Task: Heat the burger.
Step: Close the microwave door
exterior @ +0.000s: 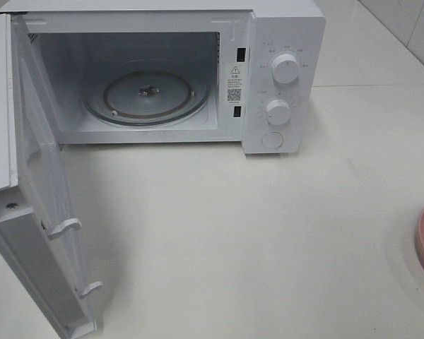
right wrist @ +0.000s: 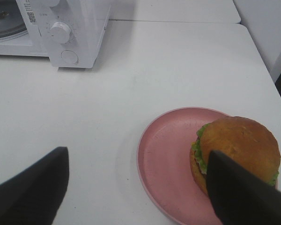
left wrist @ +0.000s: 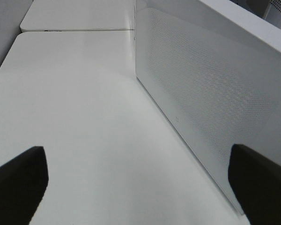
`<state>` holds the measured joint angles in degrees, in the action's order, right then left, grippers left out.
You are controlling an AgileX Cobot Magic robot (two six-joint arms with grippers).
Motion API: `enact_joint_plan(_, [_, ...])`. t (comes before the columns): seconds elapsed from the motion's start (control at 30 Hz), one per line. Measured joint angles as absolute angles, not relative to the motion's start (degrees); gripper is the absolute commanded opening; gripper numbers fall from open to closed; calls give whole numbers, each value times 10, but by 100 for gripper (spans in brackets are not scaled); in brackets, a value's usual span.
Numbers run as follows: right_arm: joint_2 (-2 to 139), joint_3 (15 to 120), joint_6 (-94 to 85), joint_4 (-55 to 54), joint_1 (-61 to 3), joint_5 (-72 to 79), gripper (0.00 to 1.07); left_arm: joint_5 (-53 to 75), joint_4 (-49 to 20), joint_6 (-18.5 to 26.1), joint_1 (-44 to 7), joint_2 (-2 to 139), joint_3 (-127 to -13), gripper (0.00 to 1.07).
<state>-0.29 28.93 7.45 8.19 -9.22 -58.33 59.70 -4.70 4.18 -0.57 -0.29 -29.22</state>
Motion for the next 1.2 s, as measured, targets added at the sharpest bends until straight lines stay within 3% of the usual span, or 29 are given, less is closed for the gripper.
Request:
enact_joint_plan(0.2, [-3,289,74,82,-92,-583,77,595,-47,42,-6,-3,-295,97])
enact_joint_plan(0.27, [-3,289,74,82,-92,-583,77,564,-47,42,-6,20,-303,89])
enact_joint_plan(0.37, [-3,289,74,82,-92,-583,77,558,-47,42,-6,28,-304,87])
enact_joint_plan(0.43, [-3,289,74,82,-92,-583,77,528,-45,42,-6,68,-305,75])
enact_joint_plan(0.53, [-3,289,74,82,-92,-583,77,516,-44,42,-6,91,-305,70])
enact_joint_plan(0.6, [-3,289,74,82,-92,-583,77,499,-43,42,-6,122,-305,46])
enact_joint_plan(0.63, [-3,289,74,82,-92,-583,77,499,-43,42,-6,122,-305,46])
enact_joint_plan(0.7, [-3,289,74,82,-92,-583,77,490,-44,42,-6,153,-305,25])
enact_joint_plan(0.73, [-3,289,74,82,-92,-583,77,490,-44,42,-6,153,-305,25])
enact_joint_plan(0.77, [-3,289,74,82,-92,-583,77,490,-46,42,-6,174,-305,14])
enact_joint_plan(0.8, [-3,289,74,82,-92,-583,77,490,-46,42,-6,174,-305,14])
enact_joint_plan(0.87, [-3,289,74,82,-92,-583,77,469,-48,42,-6,208,-302,0])
enact_joint_plan(1.07, [-3,289,74,82,-92,-583,77,383,-48,42,-6,246,-270,0])
enact_joint_plan(1.2, [-3,289,74,82,-92,-583,77,238,-48,42,-6,273,-218,0])
